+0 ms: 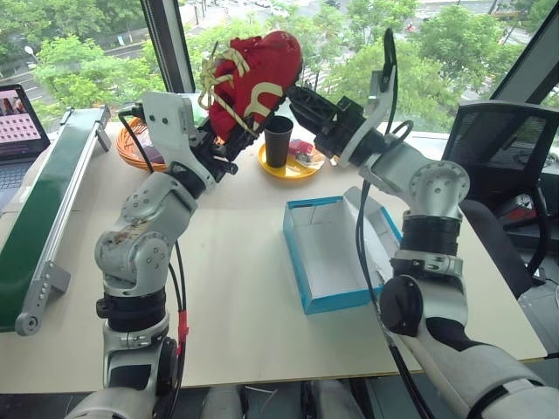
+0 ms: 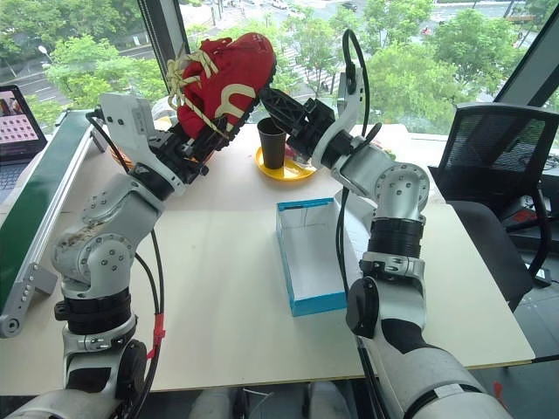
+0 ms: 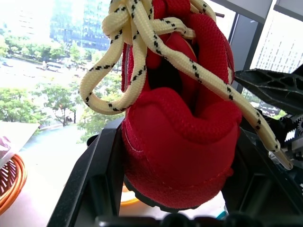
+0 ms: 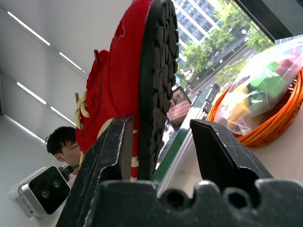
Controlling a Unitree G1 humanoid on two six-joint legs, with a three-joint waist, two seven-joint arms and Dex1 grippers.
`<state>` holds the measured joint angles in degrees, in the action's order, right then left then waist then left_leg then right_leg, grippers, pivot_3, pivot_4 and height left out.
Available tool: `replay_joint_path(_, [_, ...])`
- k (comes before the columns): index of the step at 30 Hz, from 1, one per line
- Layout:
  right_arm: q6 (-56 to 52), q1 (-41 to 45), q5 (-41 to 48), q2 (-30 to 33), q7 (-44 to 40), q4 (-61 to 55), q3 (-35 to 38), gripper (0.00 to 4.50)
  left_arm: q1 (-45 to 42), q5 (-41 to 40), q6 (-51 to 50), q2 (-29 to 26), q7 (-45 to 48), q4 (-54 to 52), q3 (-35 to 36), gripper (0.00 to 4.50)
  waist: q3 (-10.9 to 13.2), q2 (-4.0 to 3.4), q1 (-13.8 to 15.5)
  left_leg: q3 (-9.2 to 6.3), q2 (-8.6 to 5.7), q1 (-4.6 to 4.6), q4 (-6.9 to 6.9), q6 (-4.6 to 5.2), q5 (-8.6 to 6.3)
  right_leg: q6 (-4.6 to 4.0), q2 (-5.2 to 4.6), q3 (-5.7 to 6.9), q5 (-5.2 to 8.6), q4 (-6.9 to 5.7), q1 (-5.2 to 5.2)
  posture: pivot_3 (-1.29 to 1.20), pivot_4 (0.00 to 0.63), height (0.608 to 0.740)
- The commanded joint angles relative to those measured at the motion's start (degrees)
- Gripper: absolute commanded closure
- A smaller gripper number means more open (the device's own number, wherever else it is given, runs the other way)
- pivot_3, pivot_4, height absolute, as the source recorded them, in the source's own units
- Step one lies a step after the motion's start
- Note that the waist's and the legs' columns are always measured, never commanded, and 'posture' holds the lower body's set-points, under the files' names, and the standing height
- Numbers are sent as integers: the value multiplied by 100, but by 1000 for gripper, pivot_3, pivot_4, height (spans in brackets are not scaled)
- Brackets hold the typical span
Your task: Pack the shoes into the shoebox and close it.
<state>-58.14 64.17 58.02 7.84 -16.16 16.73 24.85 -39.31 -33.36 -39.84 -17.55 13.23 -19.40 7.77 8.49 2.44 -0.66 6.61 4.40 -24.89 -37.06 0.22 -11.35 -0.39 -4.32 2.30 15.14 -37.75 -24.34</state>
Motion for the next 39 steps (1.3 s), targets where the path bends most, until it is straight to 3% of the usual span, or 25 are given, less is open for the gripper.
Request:
replay_joint_path(1, [-23,28,203,-13,-137,-365,-116,1036,-108,-52,72,45,107,-229,-100,2221,0,0,-4,0,0,0,1,0,0,0,0,-1,0,0,0,0,150,737])
replay_joint_path(4, [73,6,62,0,-132,-371,-234,52,-104,-60,55,52,101,-250,-98,2221,0,0,-4,0,0,0,0,0,0,0,0,-1,0,-1,-1,0,150,737])
replay_joint_path(6, [155,-6,-12,-18,-179,-341,-326,52,-108,-80,25,78,82,-278,-111,2221,0,0,-3,0,0,0,0,0,0,0,0,0,0,-1,0,0,150,737])
replay_joint_path(9, [298,-18,-94,-103,-224,-230,-393,759,-91,-87,-19,117,58,-347,-171,2221,0,0,-1,0,0,-1,0,1,0,0,0,0,0,1,0,0,150,737])
replay_joint_path(17, [464,-14,-311,-80,-358,-52,-519,3490,-26,-172,-207,38,4,-479,-11,2221,0,0,-1,0,-1,0,0,0,0,0,-1,0,0,0,0,0,150,737])
replay_joint_path(20, [619,70,-491,19,-454,121,-548,4140,194,-478,-437,23,-7,-700,201,1154,0,0,-12,0,0,0,0,0,0,0,0,-1,0,0,0,0,150,737])
replay_joint_path(23, [769,197,-655,152,-540,333,-546,4160,479,-645,-634,-147,54,-1016,251,4,1,-1,-19,0,2,1,1,-1,1,0,1,-3,0,-2,-2,0,150,737])
replay_joint_path(26, [944,364,-985,413,-745,547,-694,4163,851,-757,-896,-543,117,-1296,381,0,2,-2,-12,0,0,0,0,-1,1,0,-1,-3,0,-3,-2,0,150,737])
replay_joint_path(30, [1444,482,-2417,1350,-1582,930,-1959,4166,1705,-302,-850,-1683,738,-1645,168,0,3,-4,-3,-1,-2,1,0,2,-1,0,-2,-2,1,11,-2,0,150,737])
replay_joint_path(32, [1456,594,-2834,1731,-2010,1163,-2413,4166,2047,-199,-767,-1972,897,-1723,110,0,4,-7,-1,1,-2,3,2,20,-12,0,-1,-3,1,18,-4,0,150,737])
replay_joint_path(35, [1405,655,-3299,2172,-2718,1264,-3010,4166,2314,-73,-631,-2105,992,-1795,26,0,6,-9,7,2,-3,6,2,23,-14,0,-3,-5,2,27,-3,0,150,737])
replay_joint_path(39, [1355,608,-3709,2432,-3126,1412,-3316,4166,2359,4,-563,-1850,889,-1804,-158,0,7,-11,1,0,-1,6,2,24,-14,-1,-1,-8,2,27,-4,0,150,737])
